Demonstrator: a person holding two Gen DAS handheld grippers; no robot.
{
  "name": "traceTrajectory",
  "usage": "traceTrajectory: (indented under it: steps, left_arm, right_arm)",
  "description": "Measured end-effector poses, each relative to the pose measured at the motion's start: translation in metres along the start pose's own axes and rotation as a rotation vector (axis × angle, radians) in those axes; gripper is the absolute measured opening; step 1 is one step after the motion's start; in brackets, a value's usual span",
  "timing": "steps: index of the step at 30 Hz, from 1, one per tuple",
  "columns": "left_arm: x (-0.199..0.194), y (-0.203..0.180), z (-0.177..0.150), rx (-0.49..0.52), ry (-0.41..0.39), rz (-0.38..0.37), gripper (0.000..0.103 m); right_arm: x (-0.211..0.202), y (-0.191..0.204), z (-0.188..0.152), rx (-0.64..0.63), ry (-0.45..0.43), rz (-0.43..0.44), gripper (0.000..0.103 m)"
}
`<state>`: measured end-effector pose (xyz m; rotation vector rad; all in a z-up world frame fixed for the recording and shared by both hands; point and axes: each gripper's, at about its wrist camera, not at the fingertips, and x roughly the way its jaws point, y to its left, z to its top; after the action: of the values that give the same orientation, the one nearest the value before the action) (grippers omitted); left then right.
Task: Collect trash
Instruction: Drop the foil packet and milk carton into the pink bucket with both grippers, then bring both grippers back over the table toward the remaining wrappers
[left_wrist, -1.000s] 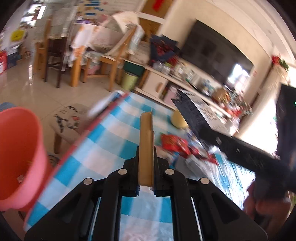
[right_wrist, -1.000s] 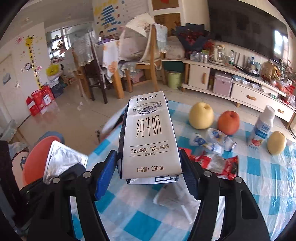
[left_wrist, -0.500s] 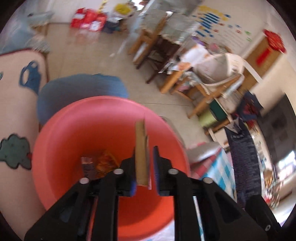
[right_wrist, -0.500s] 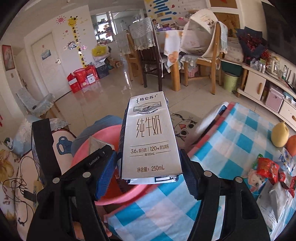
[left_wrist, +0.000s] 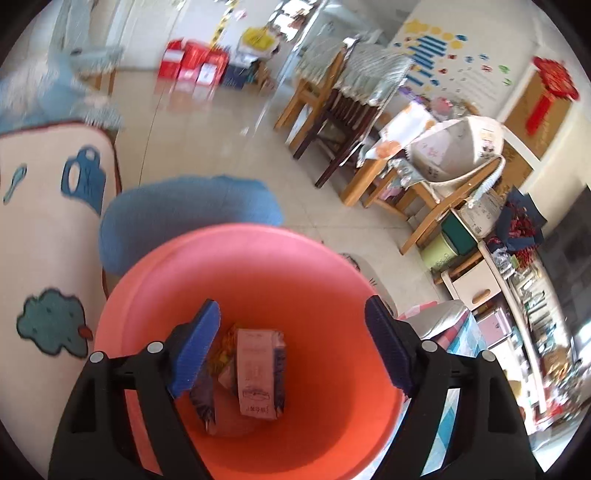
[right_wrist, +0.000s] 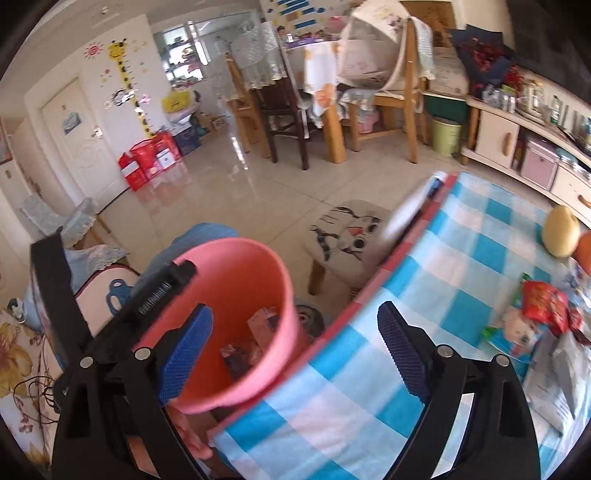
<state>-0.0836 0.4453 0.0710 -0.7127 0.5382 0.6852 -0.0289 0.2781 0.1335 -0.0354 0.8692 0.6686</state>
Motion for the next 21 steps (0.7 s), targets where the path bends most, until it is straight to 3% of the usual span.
traceTrajectory:
  steps: [4,8,12,17,21]
  left_arm:
    - [-0.015,-0.024,-0.01,0.11,-0.08,-0.046,0.085]
    - [-0.031,-0.049,-0.025,0.233,-0.153,-0.15,0.092]
    - [-0.043,-0.078,-0.041,0.363,-0.151,-0.262,0.093]
    - [-0.056,-0.097,-0.061,0.401,-0.157,-0.38,0.095]
    - [-0.062,-0.113,-0.075,0.435,-0.151,-0.423,0.096]
  right_arm:
    - [-0.023,-0.024,-0.013,0.005,-0.004,-0.095,0.09]
    - [-0.052,-0.05,-0.027,0.014,-0.048,-0.184,0.09]
    - [-0.079,-0.07,-0.039,0.032,-0.112,-0.257,0.091]
    - [-0.102,-0.09,-0.046,0.061,-0.178,-0.32,0.092]
    - [-0.119,-0.098,-0.05,0.049,-0.225,-0.368,0.093]
